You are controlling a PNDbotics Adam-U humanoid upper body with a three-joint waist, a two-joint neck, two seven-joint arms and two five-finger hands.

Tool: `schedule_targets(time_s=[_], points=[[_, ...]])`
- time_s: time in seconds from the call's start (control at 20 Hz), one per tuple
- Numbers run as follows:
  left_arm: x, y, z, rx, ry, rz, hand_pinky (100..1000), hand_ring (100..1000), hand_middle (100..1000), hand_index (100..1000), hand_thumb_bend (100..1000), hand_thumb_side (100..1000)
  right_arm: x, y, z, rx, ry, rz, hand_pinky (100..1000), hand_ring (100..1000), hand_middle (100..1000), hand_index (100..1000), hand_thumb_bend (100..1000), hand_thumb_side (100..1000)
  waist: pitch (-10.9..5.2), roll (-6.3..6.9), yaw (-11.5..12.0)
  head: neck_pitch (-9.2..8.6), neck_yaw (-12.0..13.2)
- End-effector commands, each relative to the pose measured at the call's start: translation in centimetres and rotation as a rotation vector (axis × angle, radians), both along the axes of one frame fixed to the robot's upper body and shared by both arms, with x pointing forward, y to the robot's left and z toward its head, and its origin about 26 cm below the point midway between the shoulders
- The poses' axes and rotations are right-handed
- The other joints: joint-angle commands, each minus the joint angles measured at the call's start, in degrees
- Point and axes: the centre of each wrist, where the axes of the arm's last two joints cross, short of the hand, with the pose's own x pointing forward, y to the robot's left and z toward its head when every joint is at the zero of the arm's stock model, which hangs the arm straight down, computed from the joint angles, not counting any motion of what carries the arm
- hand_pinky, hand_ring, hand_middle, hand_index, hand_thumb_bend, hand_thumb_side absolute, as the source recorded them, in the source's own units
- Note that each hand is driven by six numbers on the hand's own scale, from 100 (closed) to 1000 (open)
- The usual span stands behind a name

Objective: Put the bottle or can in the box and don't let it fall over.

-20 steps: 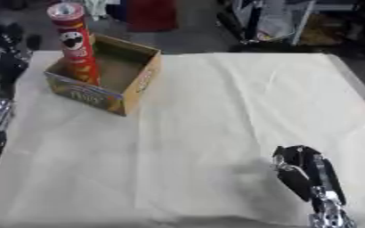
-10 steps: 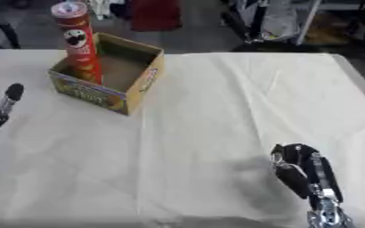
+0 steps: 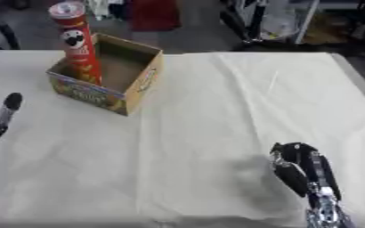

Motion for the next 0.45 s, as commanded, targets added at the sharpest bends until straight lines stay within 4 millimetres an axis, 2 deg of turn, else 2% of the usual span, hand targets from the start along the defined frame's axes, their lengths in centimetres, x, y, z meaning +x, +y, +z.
schedule_targets(time_s=[0.05,0.35,0.45], points=[[0.04,-0.05,0.78,0.008,-0.026,-0.010,987,997,852,919,650,516,0.24,-0.52,0.66,-0.011,-0.024,-0.005,723,622,577,581,100,300,-0.61,0.17,0.06,0.05,-0.40],[0.00,0.00,0.89,-0.004,-0.033,-0.010,989,998,850,920,641,520,0.20,-0.57,0.61,-0.013,-0.023,-0.002,723,623,578,591,100,325,-0.59,0.16,0.13,0.05,-0.39],[-0.01,-0.01,0.96,-0.007,-0.037,-0.010,989,997,850,920,637,523,0.20,-0.57,0.59,-0.013,-0.023,-0.002,723,624,581,630,100,338,-0.56,0.17,0.12,0.05,-0.28]])
